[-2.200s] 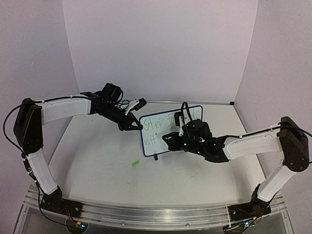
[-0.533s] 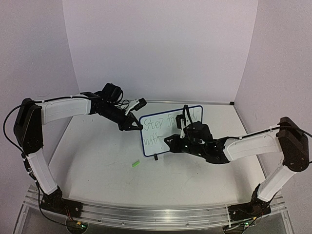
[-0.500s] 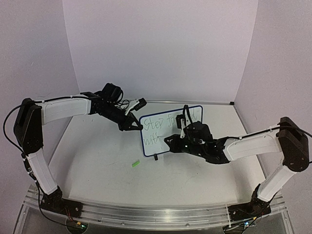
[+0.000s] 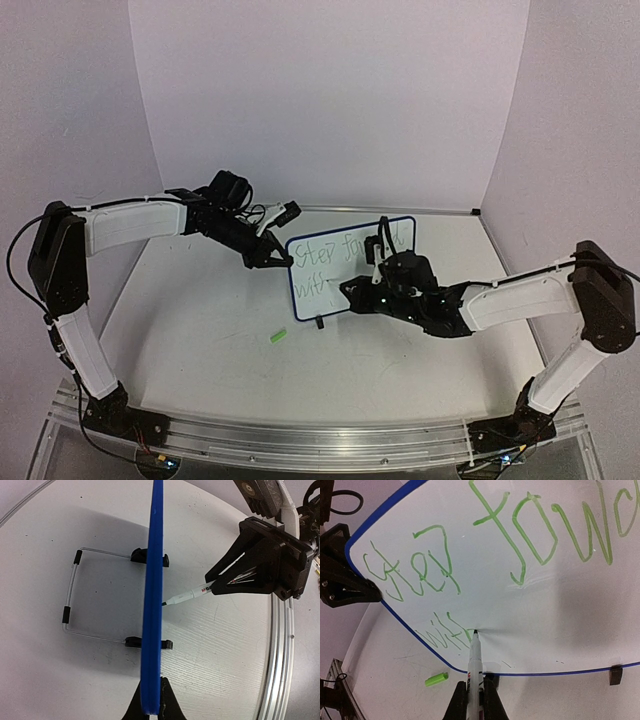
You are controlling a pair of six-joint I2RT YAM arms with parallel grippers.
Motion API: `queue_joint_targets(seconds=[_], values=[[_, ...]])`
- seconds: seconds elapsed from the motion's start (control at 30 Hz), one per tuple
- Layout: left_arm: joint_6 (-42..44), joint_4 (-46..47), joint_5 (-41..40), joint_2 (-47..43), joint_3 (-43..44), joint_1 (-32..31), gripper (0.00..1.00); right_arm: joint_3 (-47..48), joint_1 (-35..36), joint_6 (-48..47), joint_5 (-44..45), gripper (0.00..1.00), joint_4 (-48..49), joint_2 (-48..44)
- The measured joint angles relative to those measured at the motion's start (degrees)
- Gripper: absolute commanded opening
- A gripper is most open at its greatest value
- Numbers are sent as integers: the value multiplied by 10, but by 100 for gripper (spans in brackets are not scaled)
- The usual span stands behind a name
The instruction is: Write a sentence on the whiteboard
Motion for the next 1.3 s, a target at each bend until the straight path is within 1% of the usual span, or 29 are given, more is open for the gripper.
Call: queue_joint_targets(seconds=[0.97,1.13,1.3], values=[[0,0,0,0,0,0,0,-11,0,3,-10,0,-4,19],[0,0,0,0,0,0,0,-26,-3,-16,-27,0,-9,-21],[0,0,0,0,0,0,0,-44,-26,-33,-78,0,-6,-78]])
